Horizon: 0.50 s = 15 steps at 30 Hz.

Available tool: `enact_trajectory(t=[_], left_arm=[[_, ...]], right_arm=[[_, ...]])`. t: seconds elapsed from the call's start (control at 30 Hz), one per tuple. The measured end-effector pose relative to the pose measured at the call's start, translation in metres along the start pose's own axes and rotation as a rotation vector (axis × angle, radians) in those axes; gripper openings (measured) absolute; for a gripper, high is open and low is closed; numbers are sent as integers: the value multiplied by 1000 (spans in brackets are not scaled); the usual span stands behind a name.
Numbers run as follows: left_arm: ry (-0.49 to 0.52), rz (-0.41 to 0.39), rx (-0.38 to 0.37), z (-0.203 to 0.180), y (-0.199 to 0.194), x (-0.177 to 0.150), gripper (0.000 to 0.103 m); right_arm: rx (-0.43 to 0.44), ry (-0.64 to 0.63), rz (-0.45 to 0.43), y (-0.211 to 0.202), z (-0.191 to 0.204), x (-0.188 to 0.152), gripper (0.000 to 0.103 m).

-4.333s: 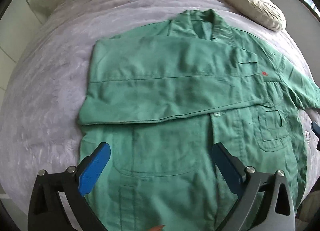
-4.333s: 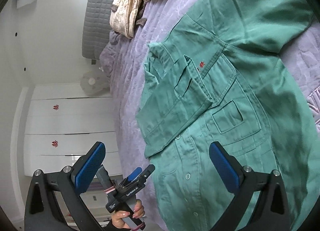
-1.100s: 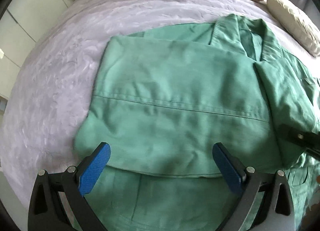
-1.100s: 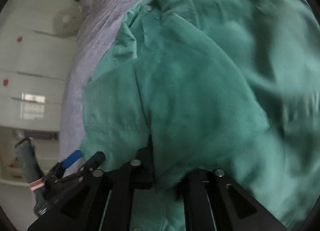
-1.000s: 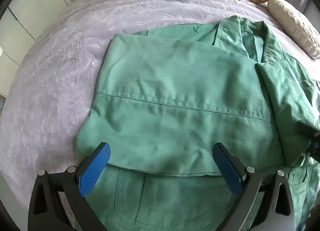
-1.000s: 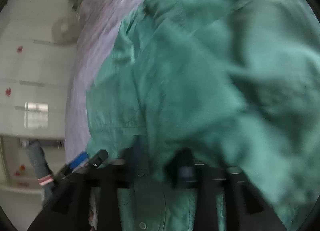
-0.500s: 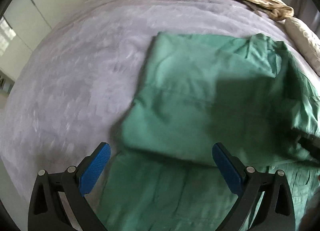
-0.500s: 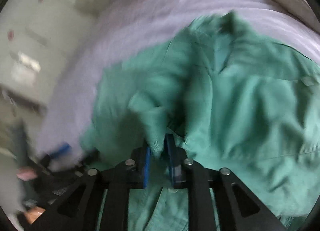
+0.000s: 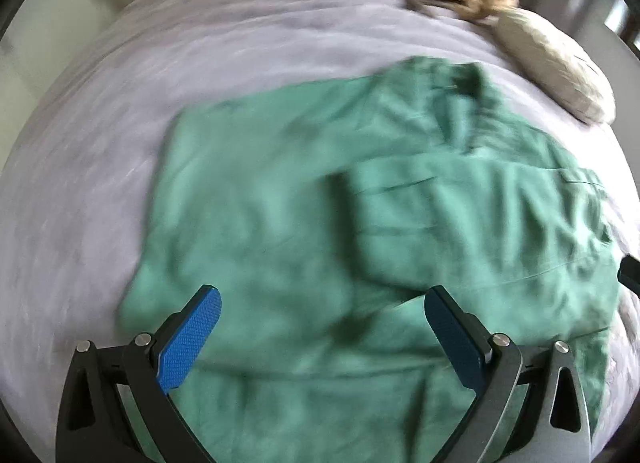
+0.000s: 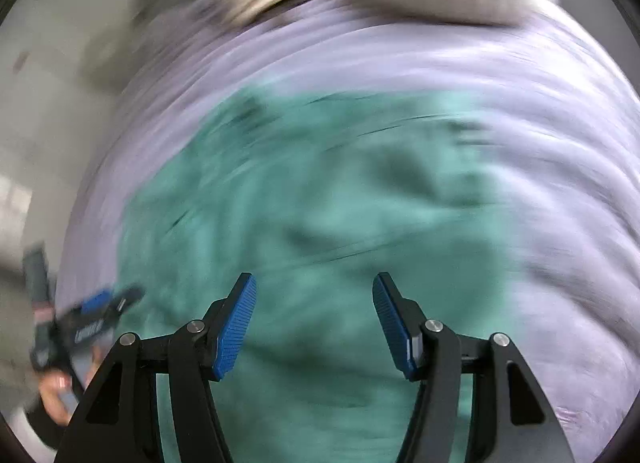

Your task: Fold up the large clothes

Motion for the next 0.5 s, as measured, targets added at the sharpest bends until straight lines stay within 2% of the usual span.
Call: enact_trajectory(t=[0.07,0.1,0.23,0.27,0.33,0.4,0.43,0.5], left_arm=[[62,-36,-42,-28,-9,19,102],[95,-52,-65,-42,-12,29,102],[268,-134,-148,-121,-29,78,102],[316,-156,-171,-147,-32,92,102],[393,-175,-204,-193,-33,109,101],[466,-163,-234,-237,-31,117,91],[516,-141,-244,-266,-25,118,89],[563,-123,-244,-299,-17,119,89]], right_arm=[[21,141,-43,-21,-37,4,65],[65,214,-63,-31,-51,2,65],[299,430,-80,-46,-66,-26,64],[381,493,-79,-45,-65,-37,64],[491,605,-63,-29,-63,-57,64],[529,689,-62,-14,-65,-71,64],[537,728,-73,-13,-72,-76,64],[575,781,-119,-5,-76,-76,64]])
Point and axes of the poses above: each gripper's, at about its wrist camera, not at the fingertips, and y roughly the way its jaws point, z to its left, x to its top, the point moved 8 cm from there along y, roughly the way its jaws point, and after that the axes turned 10 degrees about x, right-handed, at the moved point
